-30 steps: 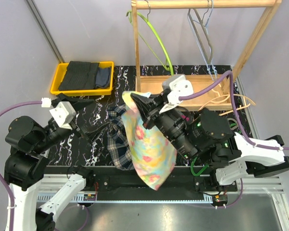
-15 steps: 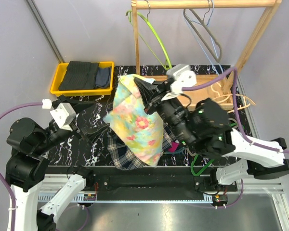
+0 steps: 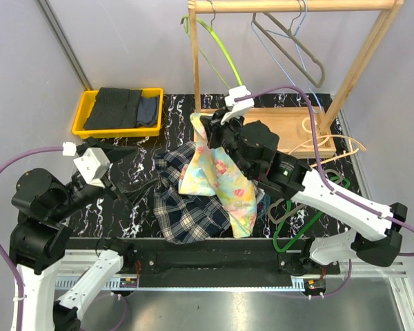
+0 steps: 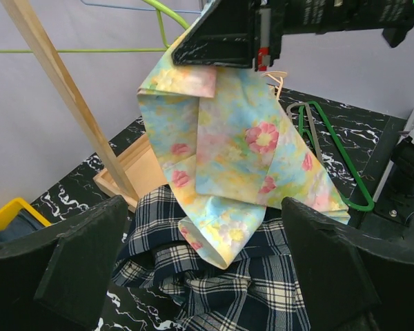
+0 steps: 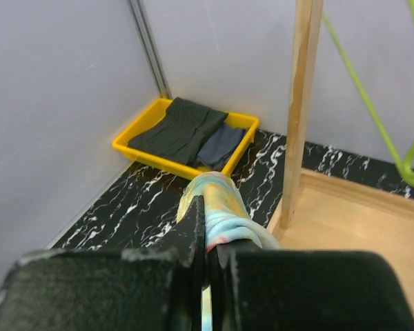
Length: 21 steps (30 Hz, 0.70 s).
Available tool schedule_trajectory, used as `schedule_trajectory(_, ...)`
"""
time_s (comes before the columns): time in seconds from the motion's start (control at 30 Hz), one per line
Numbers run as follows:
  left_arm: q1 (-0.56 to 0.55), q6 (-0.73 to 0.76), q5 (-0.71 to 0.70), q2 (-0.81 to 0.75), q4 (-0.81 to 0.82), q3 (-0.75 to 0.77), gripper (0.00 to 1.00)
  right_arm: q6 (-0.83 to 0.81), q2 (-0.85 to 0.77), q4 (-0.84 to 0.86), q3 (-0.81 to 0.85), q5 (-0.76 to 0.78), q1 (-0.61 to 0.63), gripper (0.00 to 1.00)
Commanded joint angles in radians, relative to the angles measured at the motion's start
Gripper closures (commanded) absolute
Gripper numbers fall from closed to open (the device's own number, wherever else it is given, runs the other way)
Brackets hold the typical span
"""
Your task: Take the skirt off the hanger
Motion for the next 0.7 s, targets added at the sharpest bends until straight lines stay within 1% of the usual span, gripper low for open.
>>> schedule_trajectory(0.0, 0.005, -0.011, 0.01, -0.018, 0.033, -0.001, 0.01, 0.205, 0.047, -0.108, -0.051, -0.119, -0.058, 1.0)
schedule_trajectory(0.03, 0.007, -0.01, 0.01, -0.021, 0.032, -0.002, 0.01, 0.241, 0.05, -0.124, -0.08, -0.177, -0.074, 1.0)
schedule_trajectory(0.07, 0.007, -0.008, 0.01, -0.021, 0.029, -0.002, 0.01, 0.317, 0.064, -0.139, -0.135, -0.205, -0.077, 1.0)
schedule_trajectory(0.1, 0.007, -0.006, 0.01, -0.021, 0.027, -0.002, 0.01, 0.356, 0.076, -0.199, -0.154, -0.245, -0.078, 1.0)
schedule_trajectory(0.17, 0.007, -0.002, 0.01, -0.023, 0.024, -0.004, 0.01, 0.452, 0.116, -0.254, -0.197, -0.318, -0.08, 1.0)
schedule_trajectory(0.2, 0.007, 0.001, 0.013, -0.02, 0.024, -0.007, 0.01, 0.477, 0.13, -0.303, -0.206, -0.402, -0.078, 1.0)
schedule_trajectory(0.27, 0.005, 0.001, 0.015, -0.016, 0.026, -0.007, 0.01, 0.532, 0.167, -0.331, -0.241, -0.499, -0.08, 1.0)
schedule_trajectory(0.3, 0.007, 0.001, 0.017, -0.016, 0.024, -0.007, 0.01, 0.546, 0.18, -0.369, -0.246, -0.585, -0.08, 1.0)
schedule_trajectory(0.43, 0.007, 0.001, 0.018, -0.01, 0.026, -0.007, 0.01, 0.575, 0.281, -0.445, -0.27, -0.791, -0.081, 1.0)
schedule_trajectory(0.5, 0.007, 0.004, 0.018, -0.007, 0.026, -0.008, 0.01, 0.565, 0.315, -0.471, -0.283, -0.878, -0.081, 0.93)
schedule_trajectory(0.53, 0.007, 0.004, 0.017, -0.006, 0.024, -0.007, 0.01, 0.562, 0.34, -0.477, -0.298, -0.892, -0.08, 0.8)
schedule_trajectory(0.6, 0.007, 0.007, 0.017, -0.004, 0.026, -0.007, 0.01, 0.557, 0.36, -0.475, -0.319, -0.923, -0.08, 0.62)
schedule_trajectory(0.63, 0.007, 0.006, 0.015, -0.003, 0.026, -0.008, 0.01, 0.554, 0.374, -0.472, -0.325, -0.926, -0.08, 0.48)
schedule_trajectory(0.67, 0.007, 0.007, 0.012, -0.003, 0.024, -0.01, 0.01, 0.551, 0.381, -0.468, -0.333, -0.922, -0.081, 0.43)
